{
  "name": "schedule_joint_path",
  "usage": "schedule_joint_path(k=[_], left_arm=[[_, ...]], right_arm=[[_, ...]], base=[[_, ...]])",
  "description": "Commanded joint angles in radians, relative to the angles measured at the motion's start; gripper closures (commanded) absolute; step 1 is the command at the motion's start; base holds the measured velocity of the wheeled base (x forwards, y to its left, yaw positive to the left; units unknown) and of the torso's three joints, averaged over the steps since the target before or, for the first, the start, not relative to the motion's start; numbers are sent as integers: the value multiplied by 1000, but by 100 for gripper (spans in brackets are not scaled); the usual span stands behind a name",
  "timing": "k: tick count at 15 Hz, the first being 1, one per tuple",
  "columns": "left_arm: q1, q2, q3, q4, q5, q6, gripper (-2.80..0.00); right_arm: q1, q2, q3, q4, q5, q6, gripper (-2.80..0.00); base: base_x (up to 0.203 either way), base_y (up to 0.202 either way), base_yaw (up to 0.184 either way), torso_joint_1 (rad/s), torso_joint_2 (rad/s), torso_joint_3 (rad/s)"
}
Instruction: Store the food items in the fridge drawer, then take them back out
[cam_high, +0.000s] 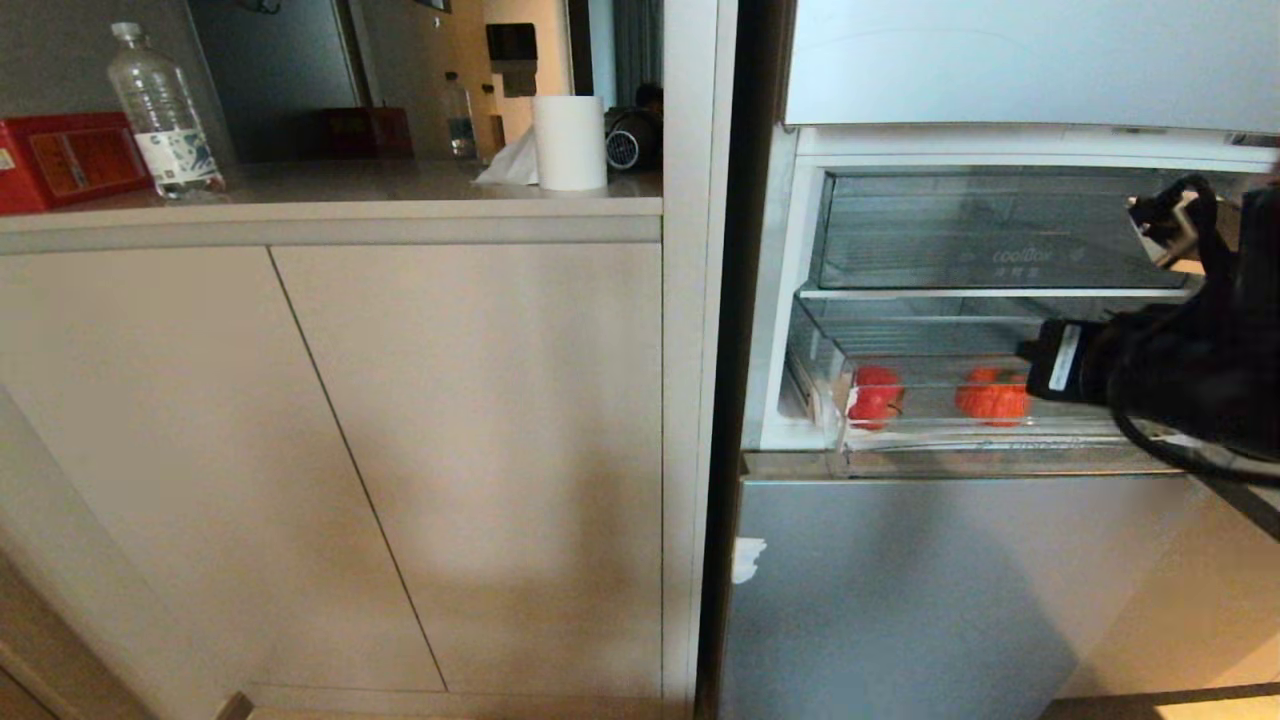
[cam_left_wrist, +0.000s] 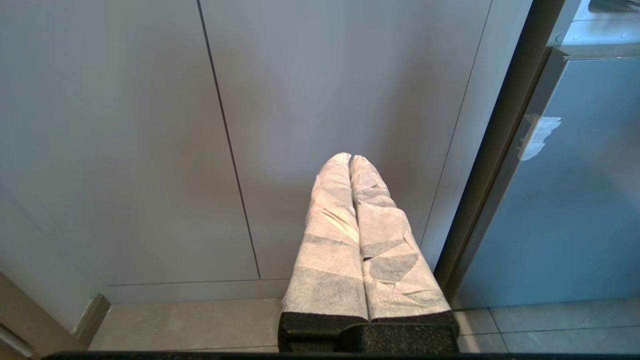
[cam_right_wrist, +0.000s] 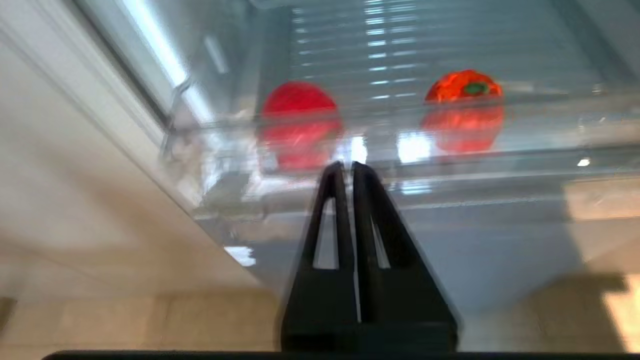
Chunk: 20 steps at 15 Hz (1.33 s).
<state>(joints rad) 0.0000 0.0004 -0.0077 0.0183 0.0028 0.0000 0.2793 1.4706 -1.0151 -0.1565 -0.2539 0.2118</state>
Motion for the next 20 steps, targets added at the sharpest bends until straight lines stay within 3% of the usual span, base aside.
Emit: schedule_joint_path(k=[1,6,9,13,18,20], left_arm=[[0,-2,0,0,0,0,0],[0,-2,0,0,0,0,0],[0,-2,0,0,0,0,0],[0,-2,0,0,0,0,0],[0,-2,0,0,0,0,0],[0,-2,0,0,0,0,0]], right_arm=[[-89,188,-169,68,56,1,0],[-146,464,-516,223,110,-31,0],[-159,518,-657,423,116,-47,0],[-172,498,-763,690,129,-60,0],[-193,355,-810,1008,239,-68,0],[-204,308,-804,1066,254,-84,0]], base=[[0,0,0,0,0,0],[0,0,0,0,0,0],[0,0,0,0,0,0],[0,0,0,0,0,0],[0,0,0,0,0,0],[0,0,0,0,0,0]])
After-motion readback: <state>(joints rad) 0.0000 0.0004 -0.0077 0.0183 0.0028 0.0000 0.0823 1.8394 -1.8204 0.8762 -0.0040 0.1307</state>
